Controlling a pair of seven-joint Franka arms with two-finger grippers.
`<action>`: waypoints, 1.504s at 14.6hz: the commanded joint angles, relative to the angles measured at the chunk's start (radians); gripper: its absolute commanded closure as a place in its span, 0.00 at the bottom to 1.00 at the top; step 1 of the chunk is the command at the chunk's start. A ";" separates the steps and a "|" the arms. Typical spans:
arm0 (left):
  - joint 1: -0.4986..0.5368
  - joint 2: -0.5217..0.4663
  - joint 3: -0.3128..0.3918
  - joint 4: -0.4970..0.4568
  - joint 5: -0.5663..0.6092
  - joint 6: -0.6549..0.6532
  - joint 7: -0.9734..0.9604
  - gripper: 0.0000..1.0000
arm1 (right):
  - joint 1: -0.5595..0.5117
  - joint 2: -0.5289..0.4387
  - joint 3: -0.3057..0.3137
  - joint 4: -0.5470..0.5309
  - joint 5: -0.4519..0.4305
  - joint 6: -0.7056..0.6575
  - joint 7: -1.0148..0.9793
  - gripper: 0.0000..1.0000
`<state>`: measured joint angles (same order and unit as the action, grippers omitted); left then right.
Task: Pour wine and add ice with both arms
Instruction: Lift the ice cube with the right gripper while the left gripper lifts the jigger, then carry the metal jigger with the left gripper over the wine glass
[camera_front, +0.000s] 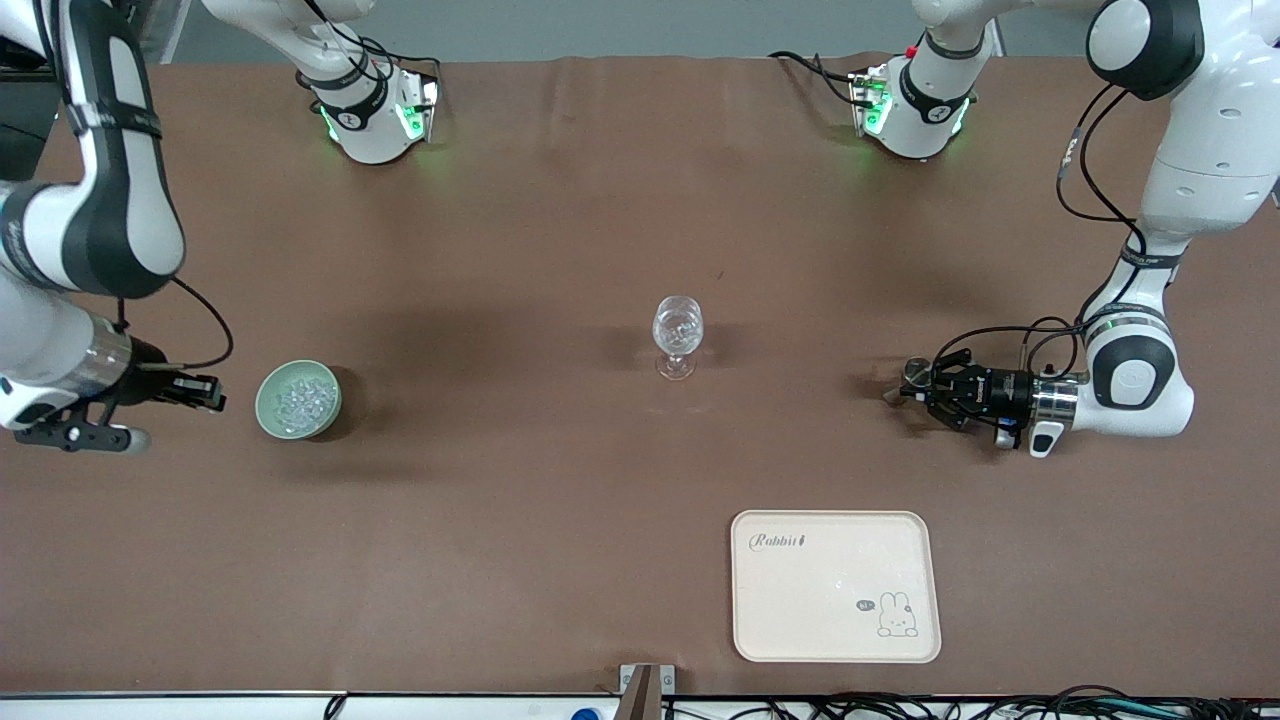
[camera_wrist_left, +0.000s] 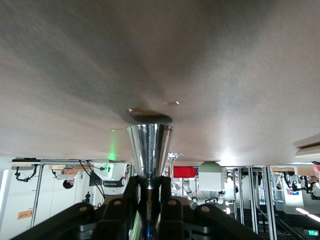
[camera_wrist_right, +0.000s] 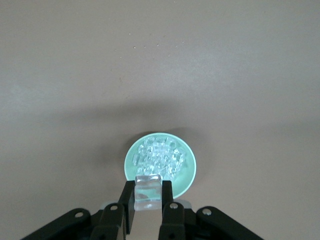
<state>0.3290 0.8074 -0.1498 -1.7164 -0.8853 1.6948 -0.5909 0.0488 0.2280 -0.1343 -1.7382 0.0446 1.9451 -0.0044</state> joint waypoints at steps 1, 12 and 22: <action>-0.002 -0.011 -0.014 0.017 -0.018 -0.014 -0.024 0.99 | 0.003 -0.102 0.002 -0.029 -0.031 -0.055 0.014 0.94; -0.008 -0.175 -0.263 0.021 -0.017 0.063 -0.380 0.99 | 0.023 -0.346 0.010 -0.024 -0.069 -0.268 0.006 0.94; -0.062 -0.372 -0.407 -0.094 -0.012 0.223 -0.671 0.99 | 0.025 -0.272 0.009 0.190 -0.065 -0.370 0.003 0.94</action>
<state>0.2827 0.5225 -0.5546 -1.7515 -0.8876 1.8912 -1.2026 0.0657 -0.0843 -0.1251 -1.6019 -0.0051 1.6046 -0.0051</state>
